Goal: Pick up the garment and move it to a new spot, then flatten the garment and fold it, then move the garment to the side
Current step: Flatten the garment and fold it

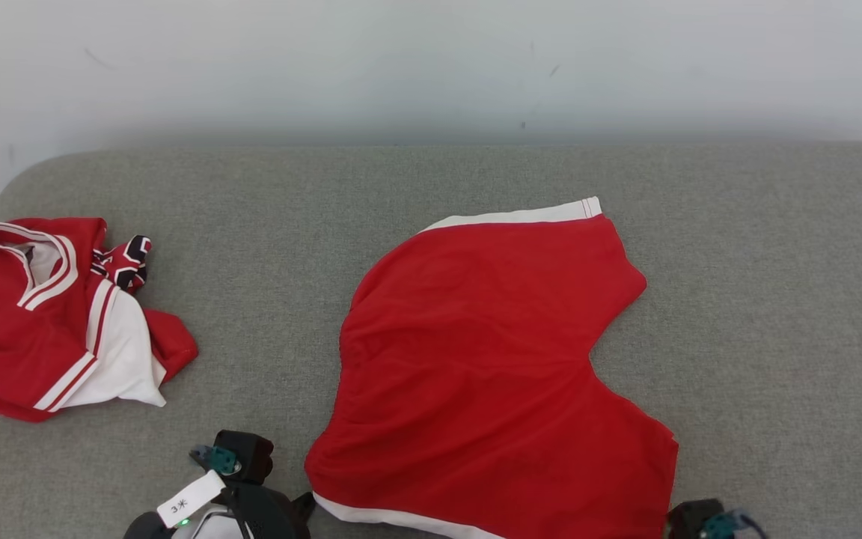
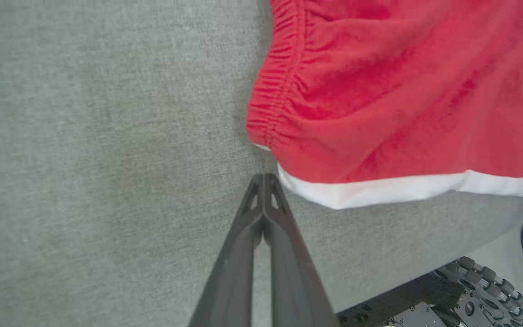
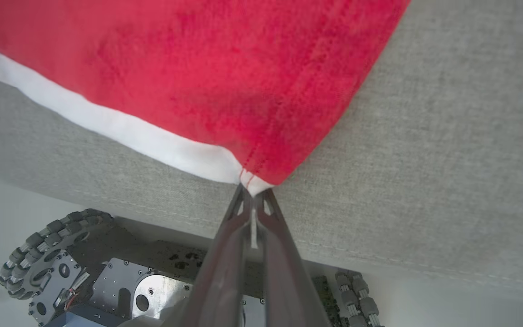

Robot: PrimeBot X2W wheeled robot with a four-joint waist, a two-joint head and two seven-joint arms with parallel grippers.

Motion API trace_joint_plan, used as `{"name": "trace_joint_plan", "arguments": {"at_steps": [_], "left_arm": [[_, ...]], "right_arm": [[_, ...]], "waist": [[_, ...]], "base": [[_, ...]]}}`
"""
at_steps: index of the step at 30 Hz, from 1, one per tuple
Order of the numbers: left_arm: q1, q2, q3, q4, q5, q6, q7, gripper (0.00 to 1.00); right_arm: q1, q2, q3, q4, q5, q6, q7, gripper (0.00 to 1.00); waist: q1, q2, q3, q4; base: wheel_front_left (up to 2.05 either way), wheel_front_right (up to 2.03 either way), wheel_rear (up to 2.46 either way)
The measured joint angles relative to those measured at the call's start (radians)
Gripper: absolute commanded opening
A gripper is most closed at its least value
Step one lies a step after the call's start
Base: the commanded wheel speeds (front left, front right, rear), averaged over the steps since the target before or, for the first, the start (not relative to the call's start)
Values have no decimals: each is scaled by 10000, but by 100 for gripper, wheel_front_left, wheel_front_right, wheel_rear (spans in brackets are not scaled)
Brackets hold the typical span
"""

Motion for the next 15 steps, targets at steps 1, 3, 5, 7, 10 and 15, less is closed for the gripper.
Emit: {"name": "trace_joint_plan", "arguments": {"at_steps": [1,3,5,7,10,15], "left_arm": [[-1,-36,0,-33,-36,-2,-33,0],[13,-94,13,-196,-92,-69,-119,0],[31,-111,23,-383,-102,-88,-211,0],[44,-134,23,-531,-155,-171,-280,0],[81,-138,-2,-715,-274,-178,-349,0],[352,59,0,-763,-272,-169,-334,0]], "right_arm": [[16,6,-113,-69,169,48,-88,0],[15,2,-311,-336,449,207,-219,0],[30,-29,-508,-685,662,259,-359,0],[70,-184,-784,-1022,725,322,-499,0],[177,-468,-1074,-1549,723,320,-548,0],[520,-489,-1170,-1778,782,288,-504,0]], "waist": [[0,0,-16,16],[0,0,-56,45],[0,0,-91,57],[0,0,-125,62],[-1,0,-179,59],[0,0,-222,61]], "base": [[0,0,0],[0,0,0],[0,0,0],[0,0,0],[0,0,0],[0,0,0]]}}
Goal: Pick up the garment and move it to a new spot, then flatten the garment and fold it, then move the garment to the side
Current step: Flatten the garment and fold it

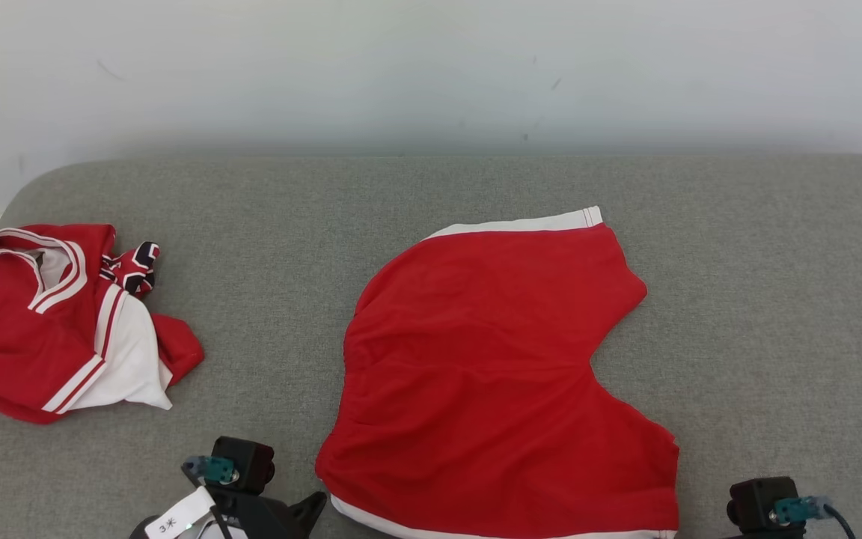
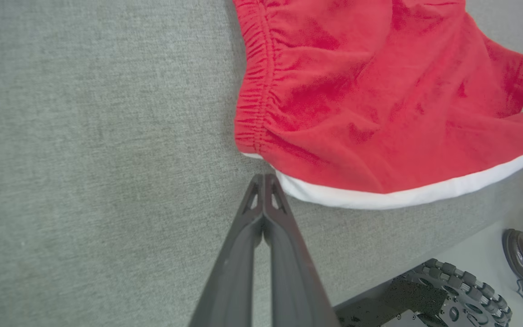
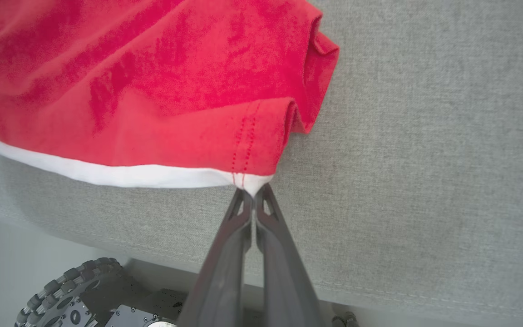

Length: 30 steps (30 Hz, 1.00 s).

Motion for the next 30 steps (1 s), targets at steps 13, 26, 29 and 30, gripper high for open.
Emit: {"name": "trace_joint_plan", "arguments": {"at_steps": [13,26,29,30], "left_arm": [[131,278,23,-314,10,4,174,100],[81,240,-29,-612,10,-12,267,100],[-9,198,-75,-539,10,-82,343,100],[-13,184,-75,-539,10,-81,343,100]], "right_arm": [[505,374,662,-280,-100,-221,495,100],[736,380,738,-560,-487,-408,1070,100],[730,384,711,-573,-527,-410,1160,100],[725,385,727,-581,-529,-410,1206,100]], "waist": [[0,0,68,144],[0,0,201,60],[0,0,275,-7],[0,0,298,-29]], "base": [[0,0,0],[0,0,0],[0,0,0],[0,0,0]]}}
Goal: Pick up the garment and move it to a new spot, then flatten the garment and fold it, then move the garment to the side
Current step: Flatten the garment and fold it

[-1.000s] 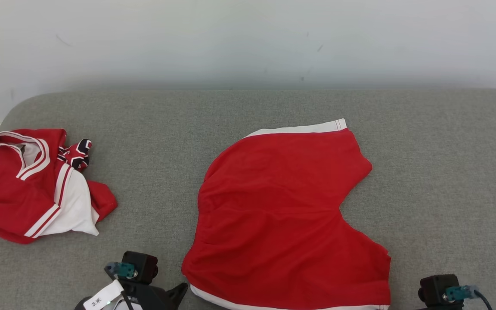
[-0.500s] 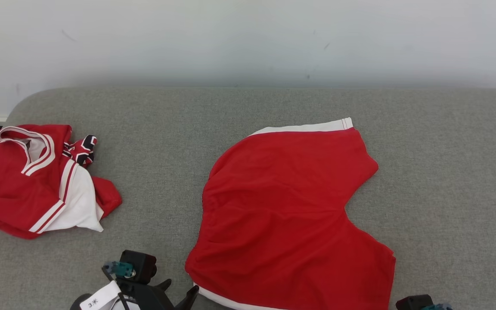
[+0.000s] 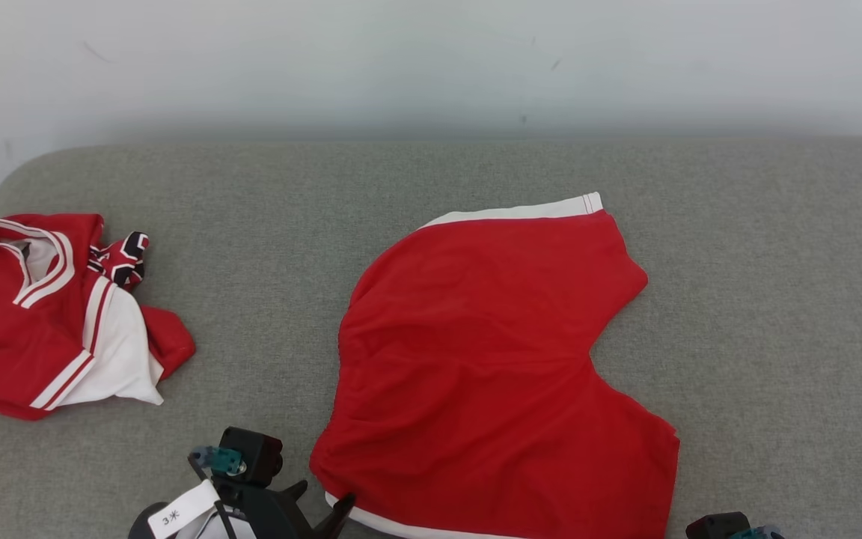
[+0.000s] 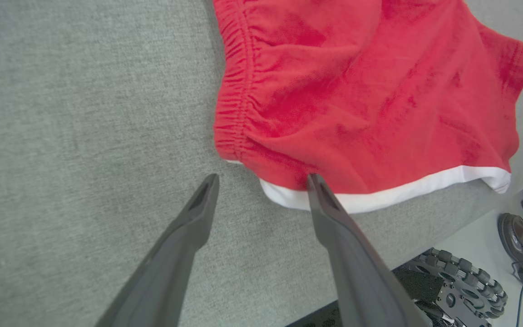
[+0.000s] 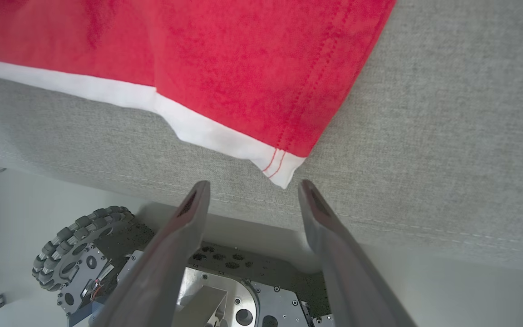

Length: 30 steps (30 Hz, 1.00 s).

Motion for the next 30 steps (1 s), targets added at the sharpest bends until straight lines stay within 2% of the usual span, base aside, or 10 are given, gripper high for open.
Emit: {"name": "trace_joint_plan", "arguments": {"at_steps": [14,30], "left_arm": [[-132,71,-12,313,2,88,245,100],[-135,36,-21,387,0,82,261,100]], "right_arm": [[-45,109,-17,115,-2,-86,291,100],[-463,230,-316,784,-176,-167,104,100]], "waist": [[0,0,202,-27],[0,0,304,-8]], "base": [[0,0,0],[0,0,0]]}}
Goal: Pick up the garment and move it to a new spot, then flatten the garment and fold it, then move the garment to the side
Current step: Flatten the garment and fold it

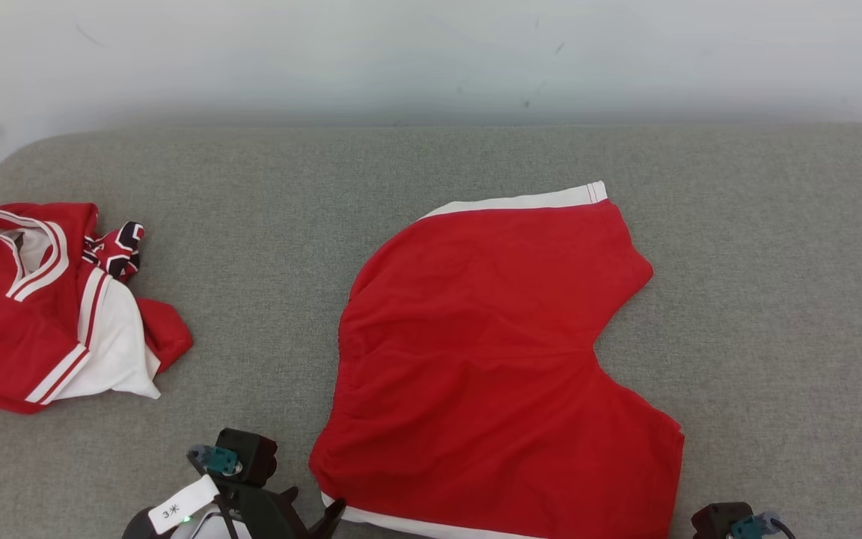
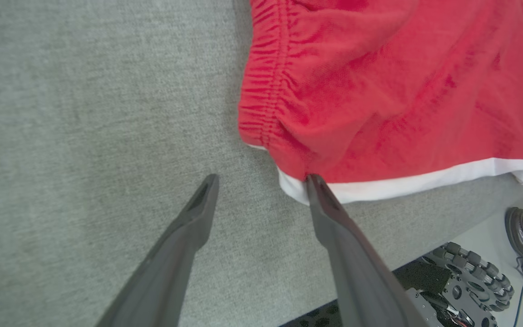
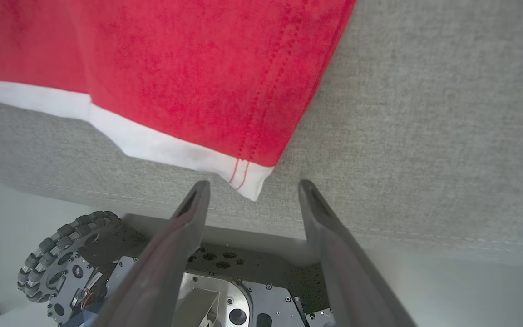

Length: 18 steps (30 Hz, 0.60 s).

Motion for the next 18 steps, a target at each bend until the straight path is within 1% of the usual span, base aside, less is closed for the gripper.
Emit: {"name": "trace_joint_plan", "arguments": {"at_steps": [9,14,16,18], "left_arm": [[-49,-42,31,213,-35,-6,-6,95],[-174,-96,58,328,-102,-8,-21,89],[-175,-104,67,376,-102,-8,-94,84],[-179,-109,75,426,-104,-10,-94,81]], "right_arm": [[-199,102,100,424,-92,-10,-98,100],[-356,113,173,652,-148,-38,-144,100],[-380,121,182,732,-151,-40,-182,96],[-423,127,188,813,-159,-40,-226,93]], "waist": [[0,0,82,8],[0,-1,129,33],[-1,-1,145,41],[-1,-1,159,46]], "base": [[0,0,0],[0,0,0],[0,0,0],[0,0,0]]}}
